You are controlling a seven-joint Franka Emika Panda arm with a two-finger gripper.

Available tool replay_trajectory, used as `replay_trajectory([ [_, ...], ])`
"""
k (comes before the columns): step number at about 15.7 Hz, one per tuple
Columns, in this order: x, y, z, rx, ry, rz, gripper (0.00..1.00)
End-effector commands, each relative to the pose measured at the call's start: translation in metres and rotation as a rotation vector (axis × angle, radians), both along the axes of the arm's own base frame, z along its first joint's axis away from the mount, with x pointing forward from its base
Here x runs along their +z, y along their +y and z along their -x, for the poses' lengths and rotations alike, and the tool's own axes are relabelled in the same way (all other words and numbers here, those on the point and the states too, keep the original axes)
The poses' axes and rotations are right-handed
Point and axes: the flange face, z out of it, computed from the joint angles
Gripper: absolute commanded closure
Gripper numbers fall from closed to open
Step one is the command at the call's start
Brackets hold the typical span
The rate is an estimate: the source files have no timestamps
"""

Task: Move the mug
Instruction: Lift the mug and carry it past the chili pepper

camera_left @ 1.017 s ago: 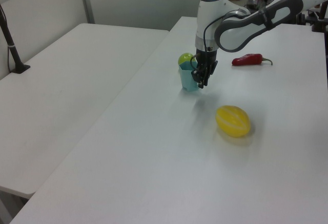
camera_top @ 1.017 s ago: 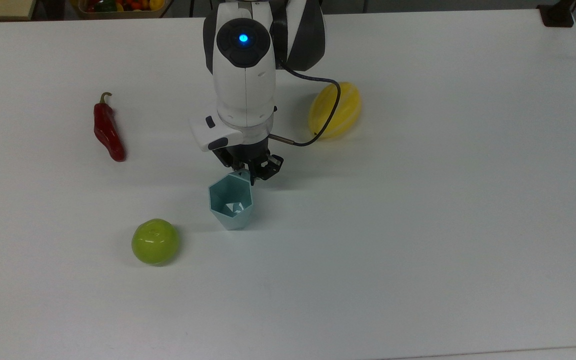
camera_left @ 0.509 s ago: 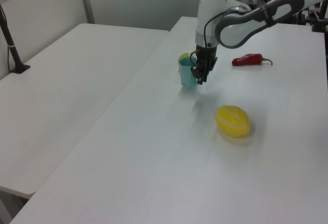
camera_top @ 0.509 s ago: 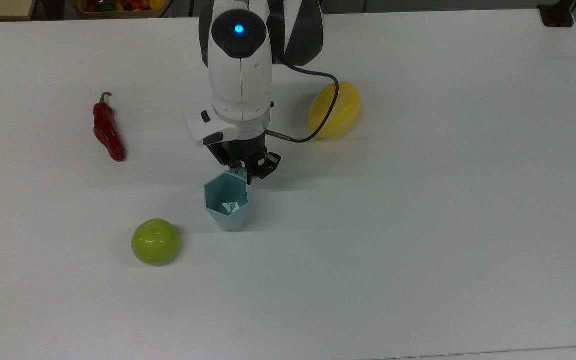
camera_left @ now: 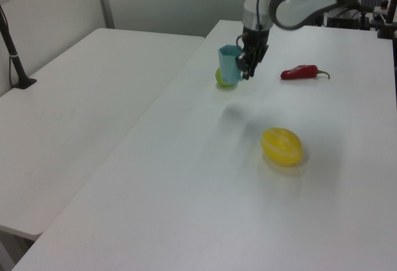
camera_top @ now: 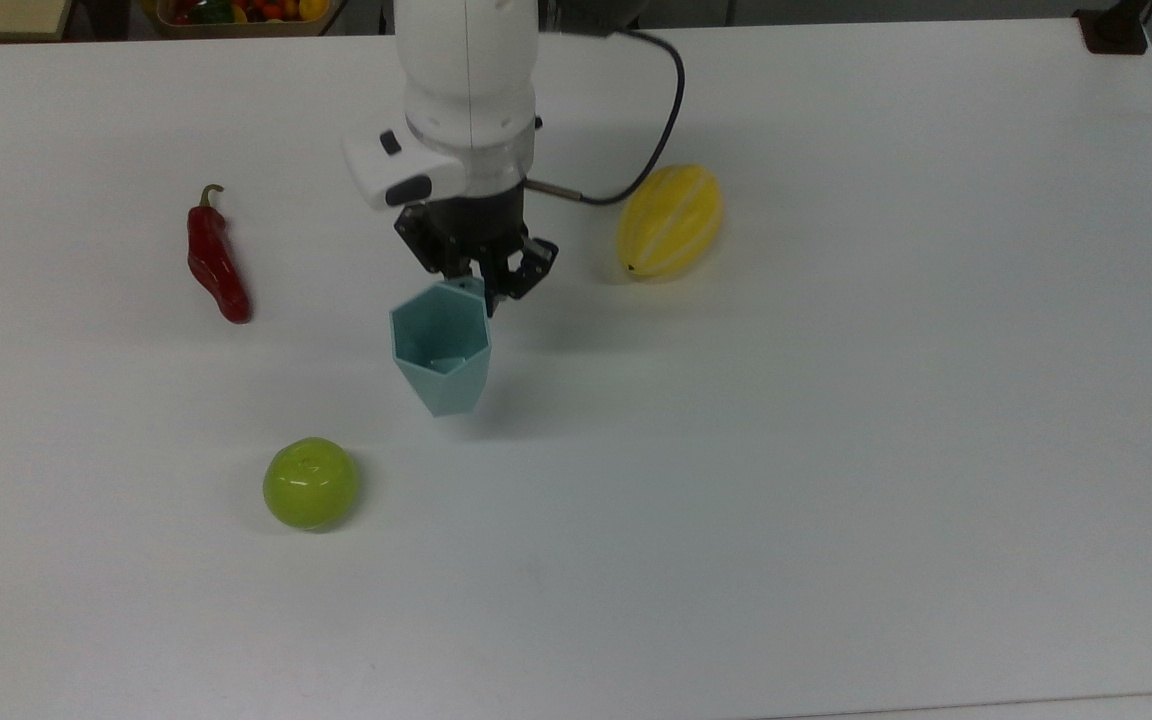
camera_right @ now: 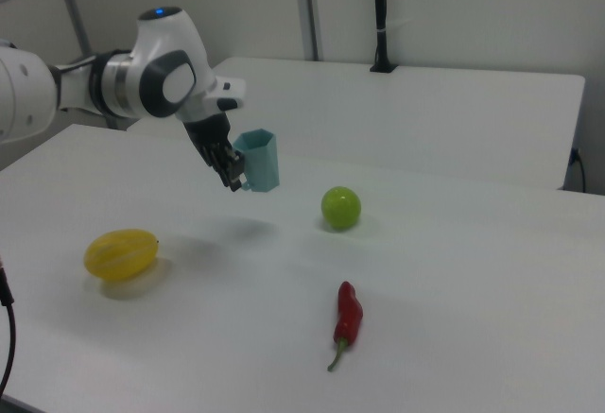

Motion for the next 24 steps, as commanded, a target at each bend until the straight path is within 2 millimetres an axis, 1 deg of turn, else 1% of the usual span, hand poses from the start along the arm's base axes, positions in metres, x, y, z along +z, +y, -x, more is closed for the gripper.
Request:
replay_trajectory([
  [1,0.048,-0.011,0.028,0.076,0.023,-0.020,1.00],
  [4,0.075,-0.022,0.053,0.199,0.079,-0.040,1.00],
  [5,0.081,-0.029,0.063,0.237,0.097,-0.041,1.00],
  [7,0.089,-0.036,0.084,0.311,0.124,-0.037,1.00],
  [9,0.089,-0.037,0.106,0.382,0.147,-0.033,1.00],
  [10,0.085,-0.038,0.117,0.418,0.161,-0.032,1.00],
  [13,0.074,-0.052,0.150,0.502,0.198,-0.035,1.00],
  [16,0.054,-0.065,0.175,0.554,0.234,-0.044,0.99],
  [19,0.032,-0.075,0.187,0.581,0.274,-0.059,0.98],
  [24,-0.025,-0.086,0.200,0.562,0.280,-0.052,0.97],
])
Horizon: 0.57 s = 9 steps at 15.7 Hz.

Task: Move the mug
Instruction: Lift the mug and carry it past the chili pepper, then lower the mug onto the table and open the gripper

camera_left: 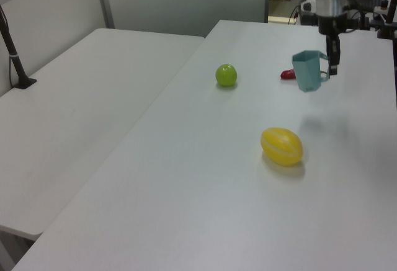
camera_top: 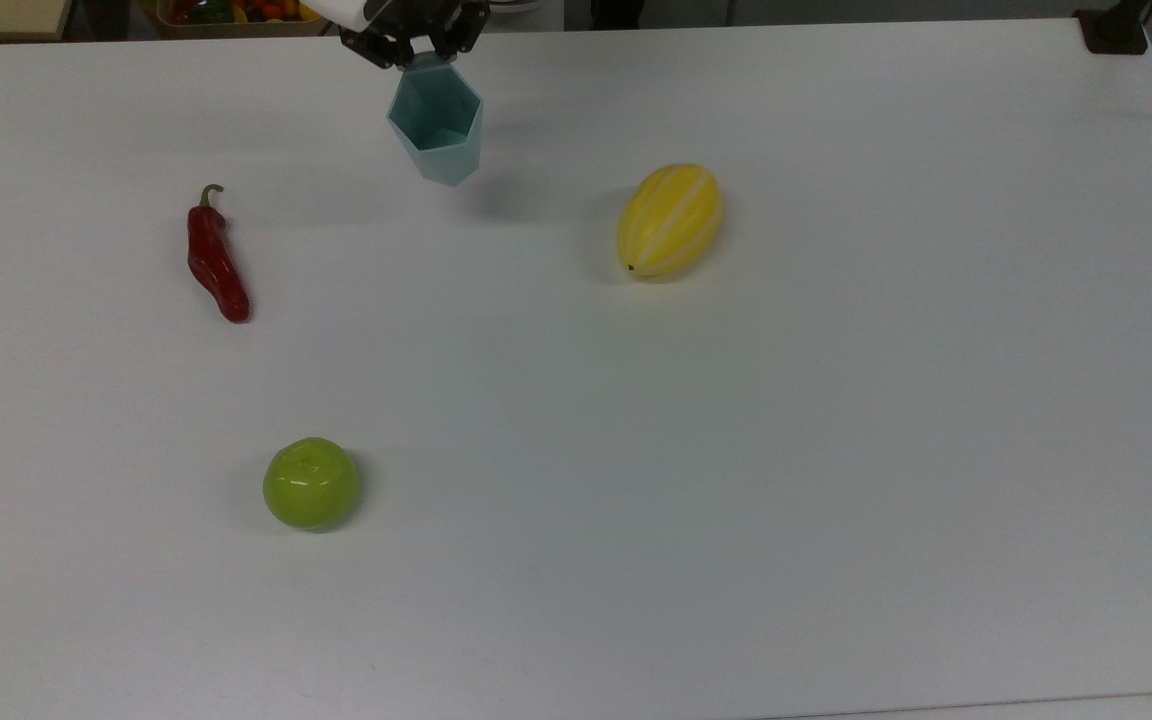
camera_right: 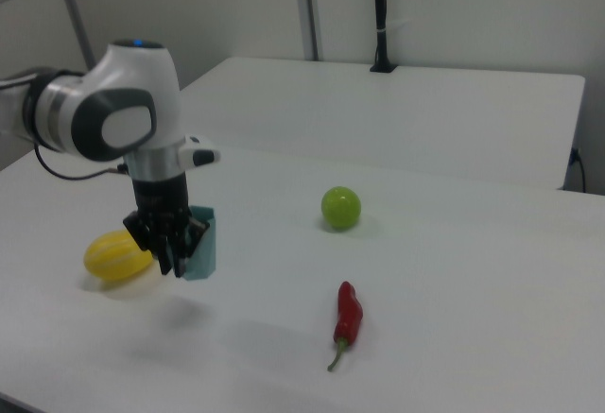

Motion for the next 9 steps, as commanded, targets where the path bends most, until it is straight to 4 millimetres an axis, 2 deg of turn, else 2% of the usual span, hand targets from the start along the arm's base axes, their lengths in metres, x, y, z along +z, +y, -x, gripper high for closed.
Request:
replay_trajectory([
  [1,-0.036,-0.008,0.019,0.006,-0.034,-0.006,0.97],
  [5,-0.063,-0.018,0.025,-0.017,-0.066,-0.003,0.97],
  [9,-0.076,-0.026,0.025,-0.032,-0.086,0.001,0.97],
])
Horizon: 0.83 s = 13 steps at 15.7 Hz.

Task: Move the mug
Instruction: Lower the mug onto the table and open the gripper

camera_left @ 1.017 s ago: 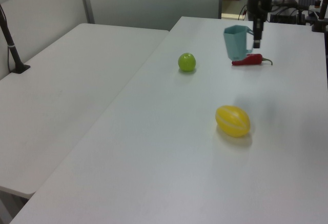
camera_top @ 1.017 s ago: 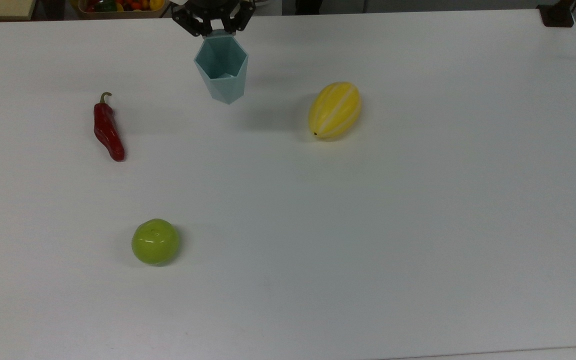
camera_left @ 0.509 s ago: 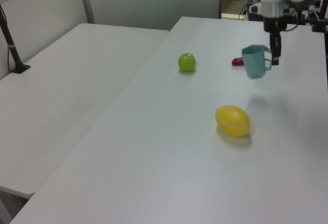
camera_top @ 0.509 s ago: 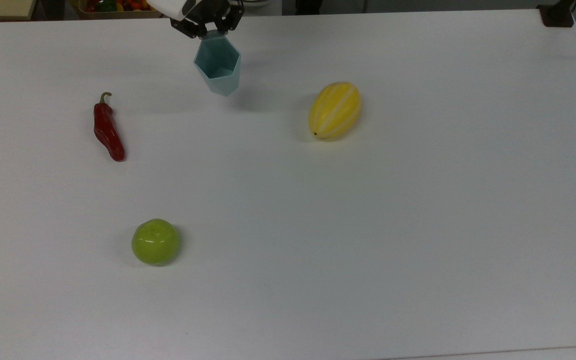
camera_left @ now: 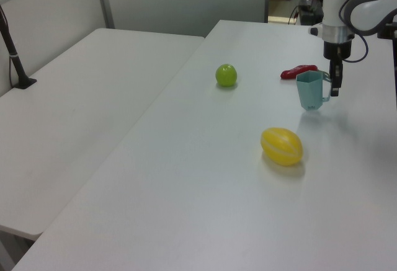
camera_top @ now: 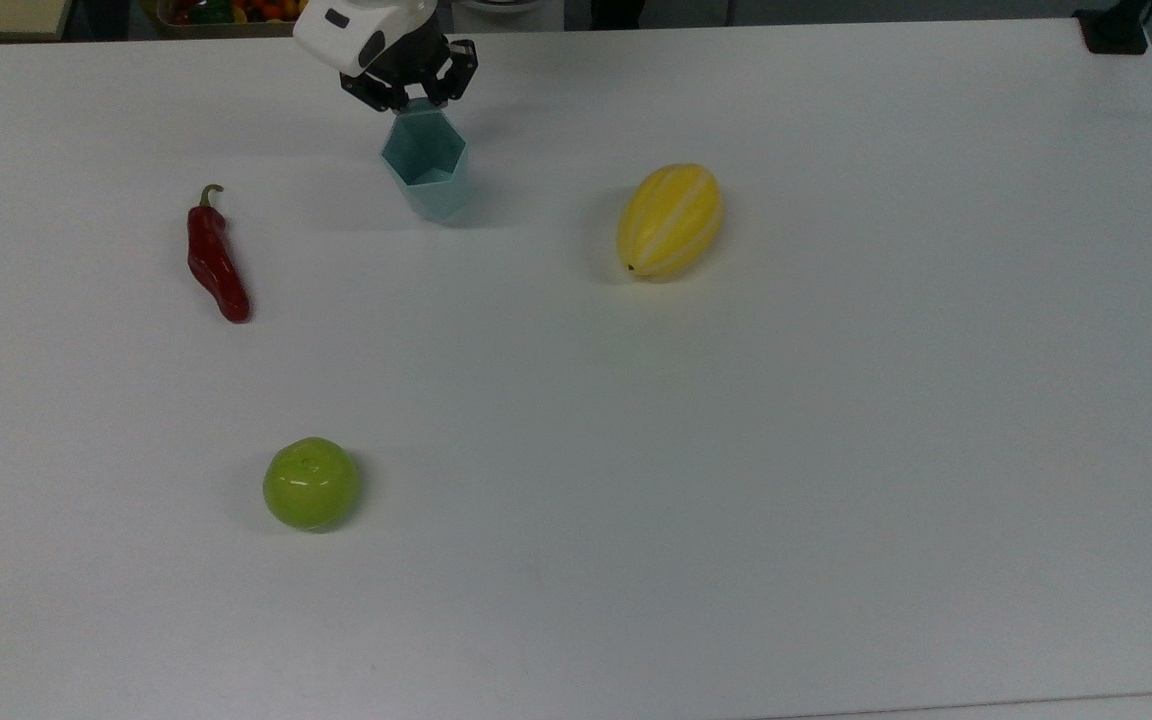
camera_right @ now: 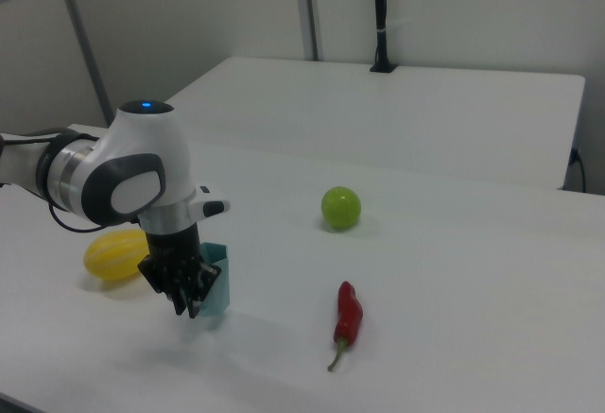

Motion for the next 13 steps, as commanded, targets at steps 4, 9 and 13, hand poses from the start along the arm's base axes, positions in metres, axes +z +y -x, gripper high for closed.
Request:
replay_trajectory([
  [4,-0.018,-0.007,0.004,0.009,-0.008,-0.001,0.97],
  [9,-0.029,-0.009,0.002,0.033,0.010,0.011,0.97],
  [13,-0.034,-0.009,0.003,0.033,0.010,0.012,0.90],
])
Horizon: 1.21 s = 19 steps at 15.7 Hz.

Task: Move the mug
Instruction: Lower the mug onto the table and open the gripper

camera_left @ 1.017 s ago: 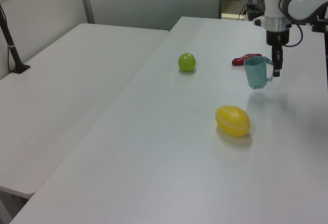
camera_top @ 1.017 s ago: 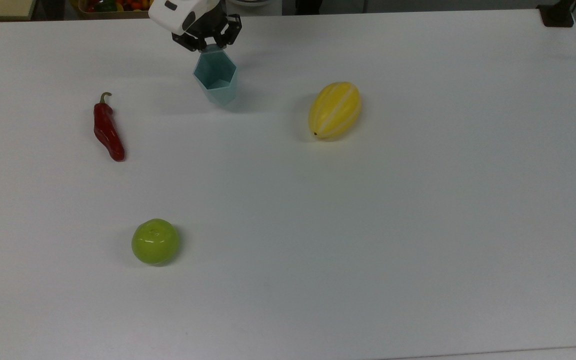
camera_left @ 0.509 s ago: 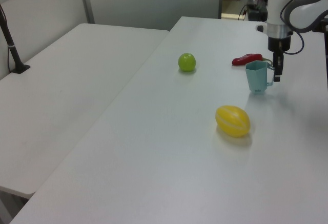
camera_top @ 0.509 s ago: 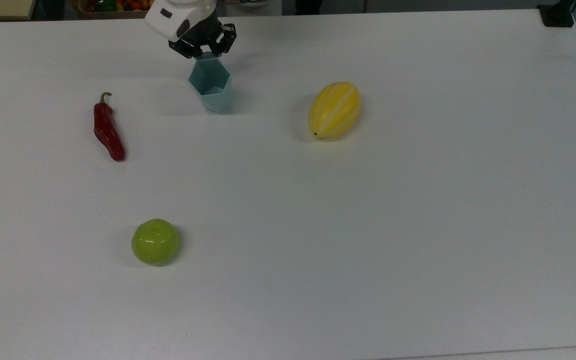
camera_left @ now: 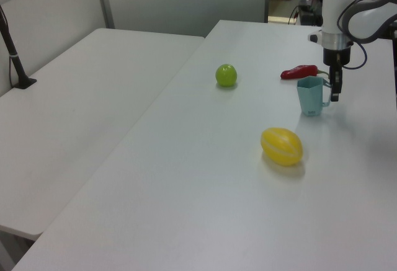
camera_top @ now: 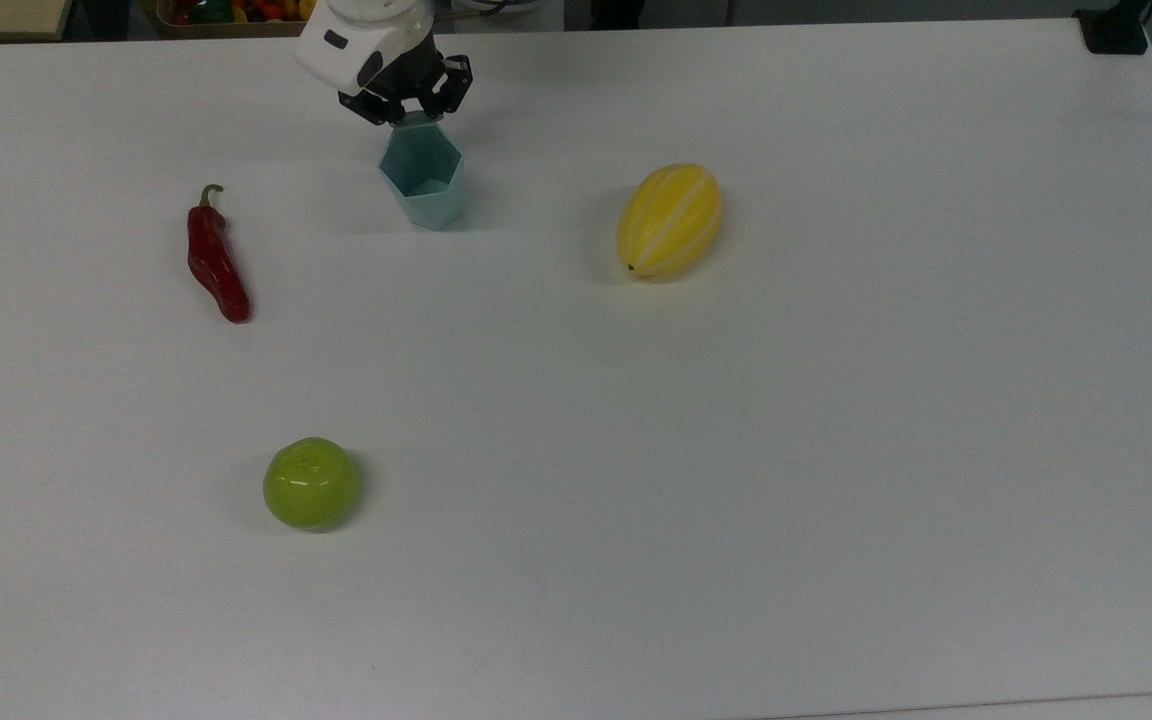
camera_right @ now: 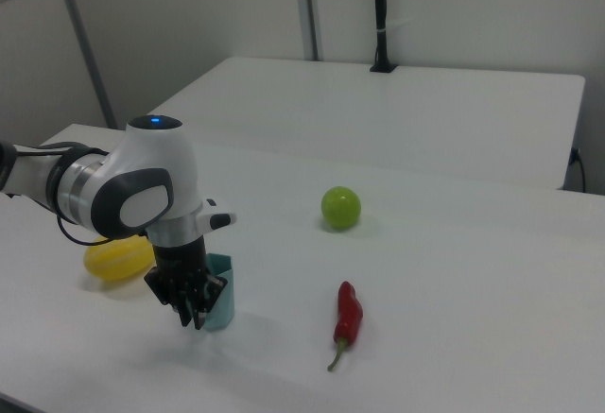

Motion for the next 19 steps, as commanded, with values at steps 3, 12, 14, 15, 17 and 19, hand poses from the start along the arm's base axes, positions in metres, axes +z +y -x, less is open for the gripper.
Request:
replay_trajectory([
  [3,-0.013,-0.004,0.004,0.020,-0.001,0.007,0.80],
  [12,-0.012,-0.004,0.004,0.018,0.005,0.006,0.00],
  [14,-0.011,-0.004,0.004,0.009,0.007,0.007,0.00],
  [15,-0.009,-0.004,0.004,0.005,0.002,0.008,0.00],
  [17,0.000,-0.003,0.003,0.000,-0.002,0.009,0.00],
  [19,0.029,-0.005,-0.003,-0.012,0.010,0.007,0.00],
])
